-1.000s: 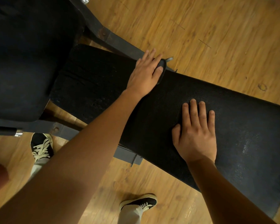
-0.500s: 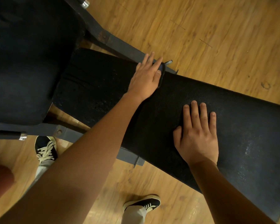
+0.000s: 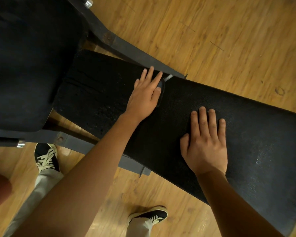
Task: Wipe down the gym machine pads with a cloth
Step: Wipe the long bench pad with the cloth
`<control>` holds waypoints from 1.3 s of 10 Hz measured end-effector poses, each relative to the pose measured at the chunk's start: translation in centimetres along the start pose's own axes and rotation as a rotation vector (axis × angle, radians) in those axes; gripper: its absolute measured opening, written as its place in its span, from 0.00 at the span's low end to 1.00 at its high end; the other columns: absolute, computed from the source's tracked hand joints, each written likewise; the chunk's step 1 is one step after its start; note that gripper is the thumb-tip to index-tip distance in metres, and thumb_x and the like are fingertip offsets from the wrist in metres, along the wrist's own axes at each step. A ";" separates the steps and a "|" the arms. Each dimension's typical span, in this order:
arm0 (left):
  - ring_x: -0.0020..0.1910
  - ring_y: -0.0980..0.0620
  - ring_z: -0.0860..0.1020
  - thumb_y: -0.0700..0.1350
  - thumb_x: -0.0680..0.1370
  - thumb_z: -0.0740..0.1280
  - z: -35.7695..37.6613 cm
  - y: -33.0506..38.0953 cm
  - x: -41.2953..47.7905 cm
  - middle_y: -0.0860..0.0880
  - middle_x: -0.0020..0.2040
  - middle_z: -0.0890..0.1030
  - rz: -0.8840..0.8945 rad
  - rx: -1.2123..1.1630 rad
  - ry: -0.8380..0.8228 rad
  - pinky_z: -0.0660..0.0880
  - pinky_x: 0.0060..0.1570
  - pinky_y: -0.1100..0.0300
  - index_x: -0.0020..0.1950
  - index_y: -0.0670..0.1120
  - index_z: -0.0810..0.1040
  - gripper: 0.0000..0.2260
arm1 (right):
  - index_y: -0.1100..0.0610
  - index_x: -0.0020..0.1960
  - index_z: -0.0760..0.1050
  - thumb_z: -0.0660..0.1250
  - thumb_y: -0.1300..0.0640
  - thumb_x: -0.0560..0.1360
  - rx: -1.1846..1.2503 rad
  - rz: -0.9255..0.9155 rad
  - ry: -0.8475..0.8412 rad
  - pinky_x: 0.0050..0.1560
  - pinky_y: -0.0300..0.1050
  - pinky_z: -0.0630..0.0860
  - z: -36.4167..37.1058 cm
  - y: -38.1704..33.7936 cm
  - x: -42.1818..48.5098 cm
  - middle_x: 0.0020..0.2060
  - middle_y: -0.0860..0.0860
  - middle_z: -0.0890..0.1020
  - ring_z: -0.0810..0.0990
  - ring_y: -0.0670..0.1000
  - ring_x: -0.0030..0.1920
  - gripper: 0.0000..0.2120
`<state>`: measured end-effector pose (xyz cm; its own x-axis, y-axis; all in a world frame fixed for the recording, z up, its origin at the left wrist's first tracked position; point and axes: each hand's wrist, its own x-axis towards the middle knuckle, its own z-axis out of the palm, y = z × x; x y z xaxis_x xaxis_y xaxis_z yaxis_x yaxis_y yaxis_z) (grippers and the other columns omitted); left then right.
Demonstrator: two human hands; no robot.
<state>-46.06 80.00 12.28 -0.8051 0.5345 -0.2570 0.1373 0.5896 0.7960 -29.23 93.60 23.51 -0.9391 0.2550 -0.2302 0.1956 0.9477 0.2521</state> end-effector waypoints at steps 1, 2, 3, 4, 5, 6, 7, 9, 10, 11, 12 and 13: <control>0.82 0.50 0.43 0.47 0.87 0.52 -0.3 0.0 1.1 0.47 0.84 0.50 0.031 0.023 -0.018 0.44 0.79 0.48 0.83 0.50 0.56 0.23 | 0.62 0.81 0.58 0.52 0.48 0.83 -0.006 -0.001 -0.005 0.80 0.64 0.50 0.0 0.0 0.0 0.80 0.62 0.60 0.53 0.62 0.82 0.30; 0.82 0.53 0.41 0.49 0.87 0.51 0.1 -0.6 -2.0 0.49 0.84 0.49 0.058 0.042 -0.029 0.44 0.79 0.50 0.83 0.51 0.54 0.23 | 0.62 0.81 0.59 0.52 0.48 0.83 -0.002 0.003 -0.004 0.80 0.64 0.50 -0.1 0.0 0.0 0.80 0.62 0.60 0.53 0.62 0.82 0.30; 0.81 0.58 0.38 0.50 0.87 0.51 0.6 -1.7 -6.9 0.52 0.84 0.47 0.030 0.061 -0.063 0.40 0.77 0.55 0.83 0.53 0.53 0.23 | 0.62 0.81 0.59 0.52 0.48 0.83 0.004 0.000 -0.006 0.81 0.63 0.49 -0.1 -0.1 -0.1 0.80 0.62 0.60 0.54 0.62 0.82 0.30; 0.81 0.57 0.38 0.50 0.87 0.51 0.9 -2.0 -7.8 0.52 0.84 0.46 0.006 0.062 -0.086 0.39 0.77 0.55 0.83 0.53 0.52 0.23 | 0.62 0.81 0.59 0.52 0.48 0.83 0.000 -0.001 -0.011 0.81 0.63 0.49 -0.1 0.0 -0.1 0.80 0.62 0.60 0.54 0.62 0.82 0.30; 0.81 0.54 0.39 0.49 0.87 0.51 0.4 -1.3 -4.6 0.50 0.84 0.47 0.000 0.068 -0.063 0.42 0.79 0.52 0.83 0.52 0.52 0.23 | 0.62 0.81 0.59 0.52 0.48 0.82 -0.003 -0.004 -0.020 0.80 0.64 0.49 -0.2 0.0 0.1 0.80 0.62 0.60 0.53 0.62 0.82 0.31; 0.82 0.51 0.42 0.48 0.87 0.51 -0.1 -1.1 -2.0 0.49 0.84 0.48 0.021 0.064 -0.059 0.45 0.80 0.47 0.83 0.51 0.54 0.23 | 0.61 0.81 0.58 0.51 0.47 0.83 0.000 0.000 -0.034 0.81 0.63 0.49 -0.2 -0.1 0.1 0.81 0.61 0.59 0.52 0.62 0.82 0.31; 0.82 0.53 0.42 0.49 0.87 0.51 -0.5 -1.4 -2.4 0.50 0.84 0.47 0.055 0.067 -0.092 0.44 0.80 0.49 0.83 0.51 0.54 0.23 | 0.61 0.82 0.58 0.50 0.47 0.83 -0.004 -0.003 -0.042 0.81 0.64 0.49 -0.2 0.0 0.1 0.81 0.61 0.59 0.52 0.61 0.82 0.31; 0.82 0.57 0.41 0.51 0.87 0.51 -0.7 -4.8 -10.4 0.53 0.84 0.46 0.032 0.115 -0.106 0.42 0.78 0.54 0.83 0.52 0.53 0.24 | 0.61 0.81 0.59 0.52 0.48 0.83 0.002 -0.001 -0.012 0.80 0.64 0.50 -0.2 -0.1 0.1 0.80 0.62 0.60 0.54 0.62 0.82 0.30; 0.82 0.55 0.42 0.50 0.87 0.51 -0.3 -5.0 -10.6 0.52 0.84 0.48 0.003 0.120 -0.093 0.42 0.79 0.53 0.82 0.51 0.54 0.23 | 0.61 0.81 0.59 0.52 0.48 0.83 -0.007 0.000 -0.011 0.80 0.64 0.50 -0.3 -0.1 0.1 0.80 0.62 0.60 0.54 0.62 0.82 0.30; 0.81 0.56 0.40 0.50 0.87 0.51 -0.5 -4.0 -7.0 0.52 0.83 0.45 0.015 0.125 -0.105 0.40 0.78 0.54 0.82 0.52 0.51 0.23 | 0.61 0.81 0.59 0.52 0.48 0.83 0.002 -0.002 -0.011 0.80 0.64 0.50 -0.3 -0.1 0.1 0.80 0.62 0.60 0.54 0.62 0.82 0.30; 0.81 0.56 0.39 0.50 0.87 0.50 -0.7 -3.7 -5.2 0.52 0.84 0.44 0.031 0.146 -0.110 0.40 0.78 0.55 0.83 0.52 0.50 0.24 | 0.61 0.81 0.58 0.51 0.48 0.83 -0.010 0.000 -0.017 0.80 0.64 0.50 -0.2 -0.1 0.2 0.80 0.62 0.60 0.53 0.62 0.82 0.30; 0.81 0.56 0.39 0.51 0.87 0.50 -0.6 -4.0 -7.0 0.52 0.84 0.44 0.030 0.132 -0.118 0.40 0.78 0.55 0.83 0.51 0.50 0.24 | 0.61 0.81 0.58 0.51 0.47 0.83 -0.009 -0.005 -0.018 0.80 0.64 0.50 -0.2 -0.1 0.1 0.80 0.62 0.59 0.53 0.62 0.82 0.30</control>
<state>-41.30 73.58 11.20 -0.7275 0.6156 -0.3029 0.2409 0.6426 0.7274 -29.41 93.51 23.67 -0.9349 0.2540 -0.2480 0.1886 0.9472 0.2594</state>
